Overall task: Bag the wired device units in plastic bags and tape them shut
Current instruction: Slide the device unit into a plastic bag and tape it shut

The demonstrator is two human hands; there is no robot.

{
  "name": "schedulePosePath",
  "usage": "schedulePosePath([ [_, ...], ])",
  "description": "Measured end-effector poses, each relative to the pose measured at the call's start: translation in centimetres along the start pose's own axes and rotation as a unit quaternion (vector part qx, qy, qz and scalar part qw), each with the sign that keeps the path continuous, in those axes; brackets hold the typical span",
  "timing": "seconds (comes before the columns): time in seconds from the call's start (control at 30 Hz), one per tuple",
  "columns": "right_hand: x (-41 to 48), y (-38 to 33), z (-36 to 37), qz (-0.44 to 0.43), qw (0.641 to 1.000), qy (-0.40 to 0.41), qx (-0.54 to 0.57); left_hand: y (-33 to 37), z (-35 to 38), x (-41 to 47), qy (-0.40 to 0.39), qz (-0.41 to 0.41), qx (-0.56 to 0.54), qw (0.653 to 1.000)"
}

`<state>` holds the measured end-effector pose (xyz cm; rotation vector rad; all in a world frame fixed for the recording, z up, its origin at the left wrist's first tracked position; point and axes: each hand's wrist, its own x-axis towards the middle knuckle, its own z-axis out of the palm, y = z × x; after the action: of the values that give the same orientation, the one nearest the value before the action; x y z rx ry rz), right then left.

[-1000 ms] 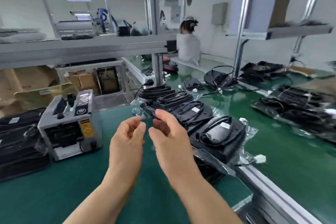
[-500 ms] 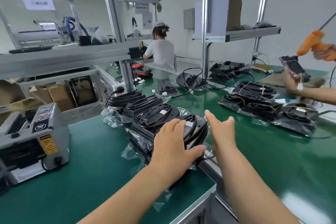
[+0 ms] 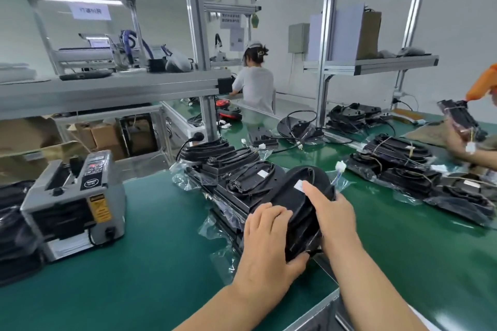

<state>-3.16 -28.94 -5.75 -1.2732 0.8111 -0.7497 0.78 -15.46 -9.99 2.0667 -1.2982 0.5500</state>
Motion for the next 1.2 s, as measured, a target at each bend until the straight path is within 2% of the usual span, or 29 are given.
schedulePosePath([
  [0.07, -2.5, -1.0, 1.3, -0.091, 0.996, -0.007, 0.002, -0.4, -0.7, -1.2, 0.088, 0.005, -0.056, 0.995],
  [0.17, -5.8, -1.6, 3.8, -0.151, 0.983, -0.094, 0.045, -1.9, -2.2, -3.6, 0.173, -0.024, -0.121, 0.977],
  [0.3, -9.0, -1.3, 8.4, -0.106, 0.946, -0.301, 0.060, -5.5, -5.0, -7.9, 0.215, -0.081, -0.115, 0.966],
  [0.4, -11.7, 0.1, 12.2, -0.079, 0.922, -0.377, 0.035, -7.6, -7.2, -11.2, 0.244, -0.124, -0.069, 0.959],
  [0.53, -14.4, 1.5, 16.2, -0.013, 0.911, -0.408, 0.063, -9.7, -9.7, -14.2, 0.259, -0.155, 0.016, 0.953],
  [0.8, -16.2, 3.4, 19.6, -0.100, 0.923, -0.371, -0.009, -10.6, -11.7, -15.6, 0.266, -0.173, 0.084, 0.945],
  [0.93, -15.2, 3.8, 19.5, -0.082, 0.926, -0.369, 0.001, -10.5, -11.7, -15.5, 0.225, -0.157, 0.102, 0.956],
  [1.07, -13.8, 3.6, 18.9, -0.094, 0.919, -0.382, 0.006, -11.7, -13.6, -16.2, 0.125, -0.139, 0.048, 0.981],
  [1.13, -13.2, 3.6, 18.5, -0.107, 0.917, -0.384, 0.005, -12.8, -15.4, -15.6, 0.142, -0.196, -0.025, 0.970],
  [1.2, -13.0, 3.6, 18.1, -0.109, 0.914, -0.392, -0.001, -14.5, -17.3, -13.6, 0.223, -0.328, -0.113, 0.911],
])
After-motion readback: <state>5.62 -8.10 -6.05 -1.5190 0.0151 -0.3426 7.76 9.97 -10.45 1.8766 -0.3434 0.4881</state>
